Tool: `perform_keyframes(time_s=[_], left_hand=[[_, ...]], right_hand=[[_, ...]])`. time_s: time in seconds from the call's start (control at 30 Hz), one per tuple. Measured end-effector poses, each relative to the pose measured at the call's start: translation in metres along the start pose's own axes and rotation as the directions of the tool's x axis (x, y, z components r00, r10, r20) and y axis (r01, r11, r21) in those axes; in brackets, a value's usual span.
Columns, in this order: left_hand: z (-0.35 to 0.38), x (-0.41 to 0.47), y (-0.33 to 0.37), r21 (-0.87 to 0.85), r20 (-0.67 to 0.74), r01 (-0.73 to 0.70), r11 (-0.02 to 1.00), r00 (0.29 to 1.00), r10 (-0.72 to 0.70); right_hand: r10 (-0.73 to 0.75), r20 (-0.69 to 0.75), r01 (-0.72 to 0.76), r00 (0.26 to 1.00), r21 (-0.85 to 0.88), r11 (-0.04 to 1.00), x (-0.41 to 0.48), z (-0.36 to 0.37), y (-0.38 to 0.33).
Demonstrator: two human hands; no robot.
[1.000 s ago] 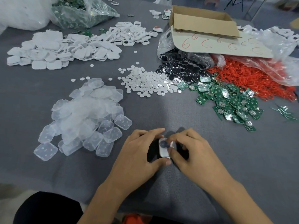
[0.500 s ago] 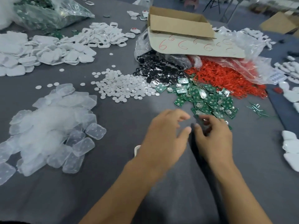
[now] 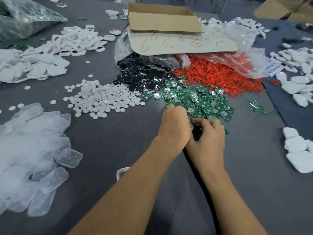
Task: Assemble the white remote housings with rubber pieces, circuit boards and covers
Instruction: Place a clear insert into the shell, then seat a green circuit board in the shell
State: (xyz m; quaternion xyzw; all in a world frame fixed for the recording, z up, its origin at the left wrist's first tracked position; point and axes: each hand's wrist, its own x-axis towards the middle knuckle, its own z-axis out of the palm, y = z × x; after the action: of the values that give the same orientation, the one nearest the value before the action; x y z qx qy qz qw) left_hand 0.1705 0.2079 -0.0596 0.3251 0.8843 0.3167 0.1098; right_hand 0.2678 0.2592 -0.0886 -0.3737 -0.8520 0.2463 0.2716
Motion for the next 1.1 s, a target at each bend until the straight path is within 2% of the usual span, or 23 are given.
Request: perform_keyframes(time_s=[0.07,0.17,0.3,0.37,0.43,0.47,0.53,0.63,0.77,0.87,1.0,1.1], left_hand=[[-0.003,0.002,0.001,-0.062,0.055,0.038,0.997,0.998,-0.035],[-0.016,-0.003,0.002,-0.251,0.086,0.064,0.966,0.995,-0.044],[-0.045,-0.022,-0.005,-0.443,0.014,0.003,0.896,1.0,0.004],[-0.06,-0.036,-0.01,-0.509,-0.022,-0.046,0.859,0.999,0.04],[-0.073,-0.054,-0.017,-0.572,-0.06,-0.072,0.817,0.997,0.046],[-0.079,-0.065,-0.023,-0.613,-0.063,-0.064,0.788,0.998,0.032],[-0.09,-0.089,-0.035,-0.699,-0.017,-0.005,0.715,1.0,-0.01],[-0.101,-0.124,-0.058,-0.766,0.009,0.054,0.641,0.997,-0.074],[-0.109,-0.158,-0.081,-0.714,-0.022,0.068,0.697,0.993,-0.119],[-0.106,-0.175,-0.09,-0.713,-0.065,0.048,0.699,0.989,-0.135],[-0.098,-0.189,-0.093,-0.753,-0.057,0.045,0.657,0.99,-0.132],[-0.091,-0.195,-0.095,-0.765,-0.105,0.03,0.643,0.98,-0.171]], right_hand=[[-0.005,-0.005,0.006,1.0,0.033,0.999,0.0,-0.001,0.0],[-0.069,-0.045,0.074,0.997,0.127,0.989,0.001,-0.006,0.0],[-0.052,-0.002,0.048,0.999,0.422,0.906,0.001,-0.019,-0.012],[-0.045,0.118,-0.035,0.992,0.599,0.8,-0.002,-0.027,-0.023],[-0.07,0.287,-0.183,0.955,0.761,0.622,-0.01,-0.035,-0.035],[-0.092,0.343,-0.236,0.935,0.794,0.56,-0.016,-0.039,-0.041],[-0.12,0.405,-0.292,0.907,0.807,0.513,-0.029,-0.042,-0.051],[-0.151,0.501,-0.361,0.852,0.772,0.523,-0.049,-0.04,-0.069],[-0.236,0.574,-0.334,0.784,0.711,0.619,-0.068,-0.036,-0.085],[-0.264,0.601,-0.339,0.754,0.701,0.627,-0.074,-0.036,-0.091],[-0.245,0.622,-0.38,0.744,0.695,0.61,-0.08,-0.038,-0.096],[-0.264,0.587,-0.263,0.765,0.66,0.704,-0.08,-0.039,-0.094]])
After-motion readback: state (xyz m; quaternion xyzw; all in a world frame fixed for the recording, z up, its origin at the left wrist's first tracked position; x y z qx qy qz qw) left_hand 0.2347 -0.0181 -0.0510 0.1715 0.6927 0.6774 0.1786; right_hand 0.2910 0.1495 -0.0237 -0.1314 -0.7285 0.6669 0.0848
